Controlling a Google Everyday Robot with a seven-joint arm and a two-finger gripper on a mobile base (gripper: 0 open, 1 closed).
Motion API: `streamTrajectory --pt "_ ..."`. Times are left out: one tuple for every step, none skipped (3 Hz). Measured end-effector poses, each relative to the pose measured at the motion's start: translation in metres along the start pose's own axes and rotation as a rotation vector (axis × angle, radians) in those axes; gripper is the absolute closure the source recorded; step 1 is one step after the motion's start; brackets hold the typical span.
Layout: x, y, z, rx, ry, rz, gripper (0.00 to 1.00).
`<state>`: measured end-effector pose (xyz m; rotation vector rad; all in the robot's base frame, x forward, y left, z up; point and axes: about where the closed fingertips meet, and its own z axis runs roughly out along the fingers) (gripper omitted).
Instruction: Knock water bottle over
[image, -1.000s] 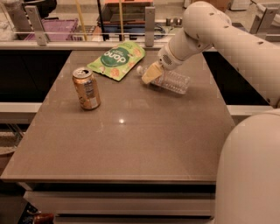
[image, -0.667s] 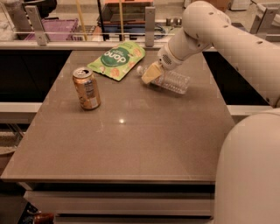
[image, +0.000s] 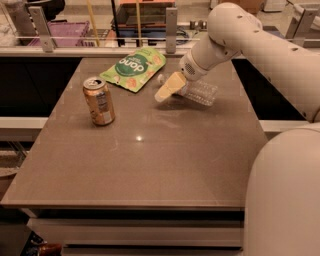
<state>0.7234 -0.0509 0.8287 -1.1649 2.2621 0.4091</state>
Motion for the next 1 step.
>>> streamTrajectory --pt "0.0000 0.0000 0.0001 0.000 0.000 0.000 0.00"
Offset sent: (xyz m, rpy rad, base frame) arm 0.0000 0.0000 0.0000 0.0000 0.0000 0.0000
